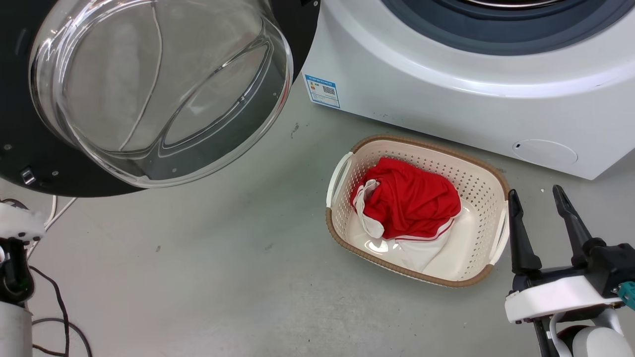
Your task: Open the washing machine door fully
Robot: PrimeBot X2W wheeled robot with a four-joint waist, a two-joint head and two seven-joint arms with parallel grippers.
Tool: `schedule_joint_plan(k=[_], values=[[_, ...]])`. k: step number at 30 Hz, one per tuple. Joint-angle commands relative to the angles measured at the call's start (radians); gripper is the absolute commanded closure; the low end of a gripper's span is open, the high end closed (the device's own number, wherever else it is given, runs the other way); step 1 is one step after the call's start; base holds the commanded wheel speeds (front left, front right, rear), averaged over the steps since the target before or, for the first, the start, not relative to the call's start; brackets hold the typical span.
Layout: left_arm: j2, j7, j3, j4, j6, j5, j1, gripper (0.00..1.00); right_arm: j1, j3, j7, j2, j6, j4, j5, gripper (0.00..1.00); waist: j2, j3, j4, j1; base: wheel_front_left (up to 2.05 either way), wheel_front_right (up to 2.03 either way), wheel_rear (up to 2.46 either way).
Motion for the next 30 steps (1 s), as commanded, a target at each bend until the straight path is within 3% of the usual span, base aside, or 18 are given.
schedule_joint_plan(k=[1,6,12,22,30], values=[[0.006,-0.002,-0.002,0.022,-0.007,0.007,-0.025,1.00,-0.010,0.002,-0.005,0.001,-0.001,0.003,-0.004,0.00,0.0000,-0.002,0.000,-0.0001,0.00,0.00,0.00],[0.010,-0.002,-0.002,0.064,-0.019,0.035,-0.037,1.00,-0.004,0.007,-0.012,0.001,-0.001,0.022,0.006,0.00,0.0000,-0.026,-0.006,-0.0001,0.00,0.00,0.00],[-0.028,-0.002,0.005,-0.017,0.005,0.111,0.058,1.00,0.015,0.007,-0.035,0.001,-0.001,0.056,0.029,0.00,0.0000,-0.088,-0.021,-0.0001,0.00,0.00,0.00],[-0.149,-0.002,-0.023,-0.304,0.061,0.242,0.355,1.00,0.055,0.029,-0.066,0.001,-0.001,0.100,0.060,0.00,0.0000,-0.209,-0.080,-0.0001,0.00,0.00,0.00],[-0.254,-0.002,-0.148,-0.452,0.062,0.311,0.509,1.00,0.081,0.045,-0.071,0.002,-0.001,0.104,0.062,0.00,0.0000,-0.269,-0.161,-0.0001,0.00,0.00,0.00]])
